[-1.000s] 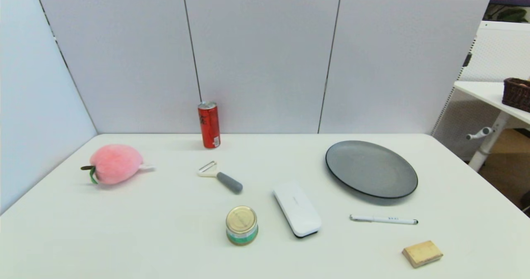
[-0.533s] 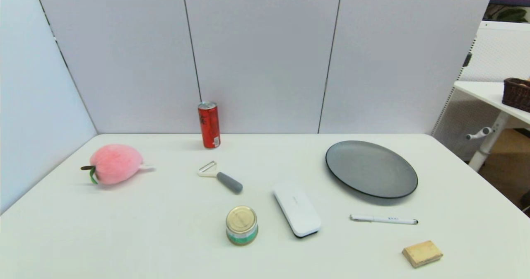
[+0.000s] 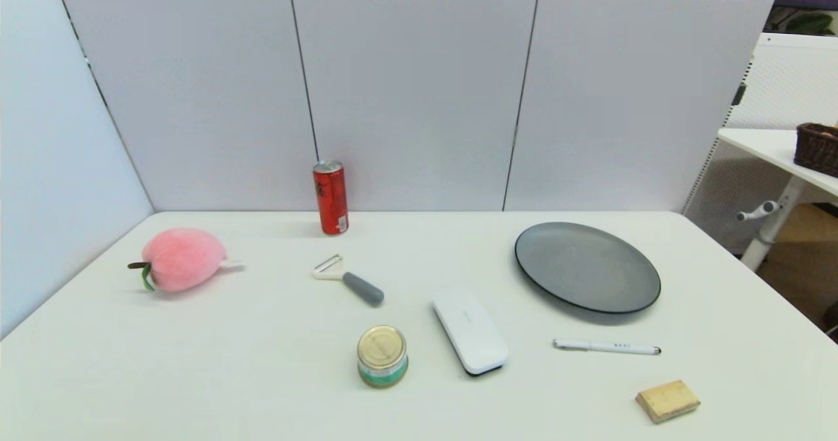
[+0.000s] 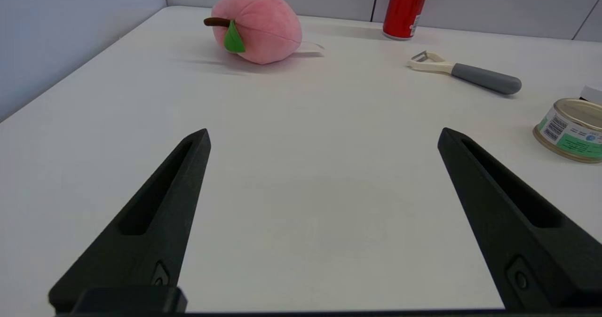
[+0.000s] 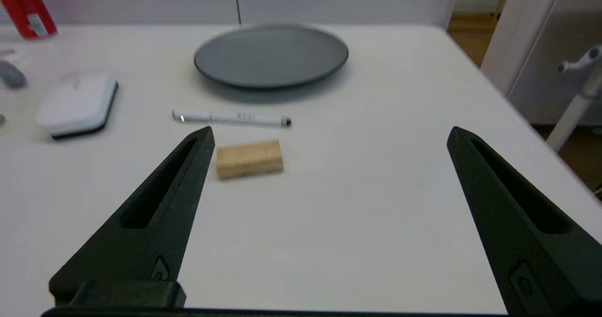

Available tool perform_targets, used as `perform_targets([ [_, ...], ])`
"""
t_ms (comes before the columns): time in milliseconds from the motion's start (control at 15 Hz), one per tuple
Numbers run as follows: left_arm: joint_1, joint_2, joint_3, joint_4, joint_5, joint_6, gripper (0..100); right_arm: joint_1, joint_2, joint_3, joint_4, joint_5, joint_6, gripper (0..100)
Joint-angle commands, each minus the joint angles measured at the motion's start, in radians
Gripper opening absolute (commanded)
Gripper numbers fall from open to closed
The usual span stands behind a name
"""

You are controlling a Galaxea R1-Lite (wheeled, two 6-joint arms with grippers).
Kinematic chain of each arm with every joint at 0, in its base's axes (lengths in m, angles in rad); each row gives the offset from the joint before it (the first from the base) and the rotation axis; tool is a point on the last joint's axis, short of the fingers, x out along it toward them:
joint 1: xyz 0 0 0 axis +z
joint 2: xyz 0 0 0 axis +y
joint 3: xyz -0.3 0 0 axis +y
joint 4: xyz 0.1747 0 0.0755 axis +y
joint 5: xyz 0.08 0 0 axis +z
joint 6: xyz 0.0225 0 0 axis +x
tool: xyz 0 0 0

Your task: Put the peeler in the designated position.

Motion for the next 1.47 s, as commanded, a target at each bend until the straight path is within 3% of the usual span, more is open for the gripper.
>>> perform_targets([
  [67, 0.0, 0.002, 0.002, 0.0, 0.0, -0.001, 100, 0.082, 0.341, -0.393, -0.011, -0.009, -0.001, 100],
  [200, 0.0, 0.002, 0.002, 0.0, 0.0, -0.001, 100, 0.15, 0.504, -0.585, -0.003, -0.066, -0.001, 100],
  [467, 0.0, 0.002, 0.002, 0.0, 0.0, -0.001, 100, 0.338, 0.834, -0.95, -0.002, -0.286, 0.002, 100],
  [733, 0.0, 0.002, 0.002, 0.0, 0.0, -0.001, 100, 0.513, 1.105, -1.215, 0.023, -0.276, 0.002, 100],
  [933, 0.0, 0.002, 0.002, 0.0, 0.0, -0.001, 100, 0.593, 1.295, -1.425, 0.216, -0.194, 0.001, 100],
  [1000, 0.0, 0.002, 0.002, 0.0, 0.0, -0.001, 100, 0.617, 1.366, -1.497, 0.252, -0.108, -0.004, 100],
  [1200, 0.0, 0.002, 0.002, 0.0, 0.0, -0.001, 100, 0.673, 1.522, -1.625, 0.259, 0.148, -0.021, 100],
  [1333, 0.0, 0.002, 0.002, 0.0, 0.0, -0.001, 100, 0.699, 1.607, -1.669, 0.258, 0.258, -0.062, 100],
  [1467, 0.0, 0.002, 0.002, 0.0, 0.0, -0.001, 100, 0.725, 1.667, -1.669, 0.247, 0.266, -0.074, 100],
])
